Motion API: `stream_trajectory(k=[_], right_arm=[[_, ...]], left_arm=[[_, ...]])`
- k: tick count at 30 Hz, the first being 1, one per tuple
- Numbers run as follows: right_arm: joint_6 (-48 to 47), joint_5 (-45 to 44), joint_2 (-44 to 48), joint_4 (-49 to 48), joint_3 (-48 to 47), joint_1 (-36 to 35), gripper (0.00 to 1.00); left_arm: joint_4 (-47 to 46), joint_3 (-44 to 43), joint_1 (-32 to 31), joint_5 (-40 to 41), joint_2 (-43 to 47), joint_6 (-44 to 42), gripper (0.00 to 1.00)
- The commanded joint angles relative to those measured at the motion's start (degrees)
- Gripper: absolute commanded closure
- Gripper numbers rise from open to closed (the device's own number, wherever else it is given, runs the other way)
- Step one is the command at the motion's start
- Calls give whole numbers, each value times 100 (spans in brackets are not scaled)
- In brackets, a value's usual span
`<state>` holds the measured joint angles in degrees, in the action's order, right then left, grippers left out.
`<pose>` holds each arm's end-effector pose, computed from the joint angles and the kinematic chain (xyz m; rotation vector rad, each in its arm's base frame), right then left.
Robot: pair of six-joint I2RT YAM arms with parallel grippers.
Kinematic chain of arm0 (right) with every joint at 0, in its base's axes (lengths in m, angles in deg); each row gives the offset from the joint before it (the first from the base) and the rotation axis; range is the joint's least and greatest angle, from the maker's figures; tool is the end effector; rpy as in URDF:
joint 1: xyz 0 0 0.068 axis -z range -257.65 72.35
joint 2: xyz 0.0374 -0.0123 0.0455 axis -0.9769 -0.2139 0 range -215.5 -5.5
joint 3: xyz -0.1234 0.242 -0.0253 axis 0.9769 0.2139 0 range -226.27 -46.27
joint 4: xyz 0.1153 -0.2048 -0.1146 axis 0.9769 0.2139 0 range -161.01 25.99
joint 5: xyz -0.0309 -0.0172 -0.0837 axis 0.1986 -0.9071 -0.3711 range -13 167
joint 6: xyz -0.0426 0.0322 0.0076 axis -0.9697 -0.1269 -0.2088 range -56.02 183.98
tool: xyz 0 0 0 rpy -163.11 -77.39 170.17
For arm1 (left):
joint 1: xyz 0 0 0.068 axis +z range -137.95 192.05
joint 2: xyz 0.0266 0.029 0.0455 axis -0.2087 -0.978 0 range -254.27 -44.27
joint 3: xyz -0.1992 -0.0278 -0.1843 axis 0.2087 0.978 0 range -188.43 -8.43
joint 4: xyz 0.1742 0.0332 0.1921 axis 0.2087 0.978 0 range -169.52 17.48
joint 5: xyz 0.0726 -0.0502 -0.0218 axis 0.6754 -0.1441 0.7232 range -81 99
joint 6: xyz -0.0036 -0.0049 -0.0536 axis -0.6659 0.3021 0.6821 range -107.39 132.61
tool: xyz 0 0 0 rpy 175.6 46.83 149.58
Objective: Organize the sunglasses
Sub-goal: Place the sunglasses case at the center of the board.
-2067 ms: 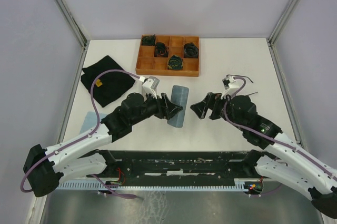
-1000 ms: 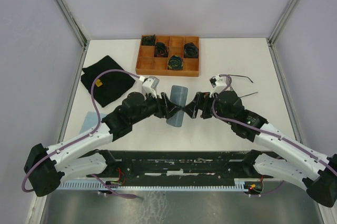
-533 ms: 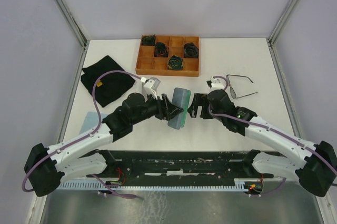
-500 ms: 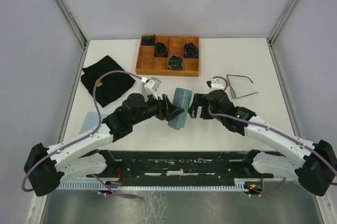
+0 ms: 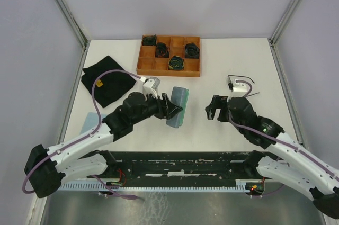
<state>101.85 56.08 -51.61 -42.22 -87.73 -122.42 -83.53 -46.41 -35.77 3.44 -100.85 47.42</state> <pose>0.1335 0.1147 0.2846 0.0833 2.1448 0.4625 0.1531 -0.1740 0.2850 0.2964 1.9476 -1.0764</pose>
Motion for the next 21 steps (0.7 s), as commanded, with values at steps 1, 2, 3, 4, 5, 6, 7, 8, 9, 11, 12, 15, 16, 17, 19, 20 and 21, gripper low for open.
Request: stream_trajectory(k=[1,2,3,4,5,6,7,8,9,11,12,15,16,17,19,20,21], right_arm=[[-384,-323,248,844,-318,1,7],[-373,-317,181,1001,-364,2,7],[-366,-288,99,1094,-398,4,7],[-393,-205,-20,1163,-428,6,7],[-448,-109,-159,1231,-479,30,7],[-501,-30,-331,1298,-546,44,7],[-538,28,-477,1323,-582,54,7],[-569,77,-592,1313,-599,68,7],[-596,139,-686,1267,-614,89,7],[-618,282,-817,1164,-610,153,7],[-622,354,-871,1117,-610,186,7],[-598,584,-970,970,-548,275,6],[-593,642,-988,935,-522,296,7],[-581,684,-1010,902,-484,327,7],[-594,784,-1050,858,-442,380,7],[-604,834,-1057,832,-416,408,7],[-613,894,-1075,809,-398,427,7]], left_arm=[[-598,-211,95,-111,-467,-132,97],[-774,-184,103,-223,-656,-52,97],[-911,-188,124,-332,-841,-33,97],[-1015,-213,127,-439,-1050,-19,97],[-1117,-251,138,-529,-1243,-18,97],[-1203,-288,160,-598,-1445,-6,97],[-1301,-330,197,-701,-1721,-1,97],[-1374,-382,237,-814,-1909,12,96],[-1426,-446,289,-938,-2117,43,96],[-1542,-570,390,-1261,-2487,97,94],[-1593,-620,442,-1392,-2664,140,93],[-1753,-748,619,-1896,-3097,237,90],[-1834,-734,681,-1975,-3183,283,85],[-1855,-731,751,-2032,-3246,303,79],[-1866,-683,895,-2046,-3288,315,68],[-1866,-646,969,-2050,-3289,316,63],[-1866,-615,1047,-2060,-3287,310,58]])
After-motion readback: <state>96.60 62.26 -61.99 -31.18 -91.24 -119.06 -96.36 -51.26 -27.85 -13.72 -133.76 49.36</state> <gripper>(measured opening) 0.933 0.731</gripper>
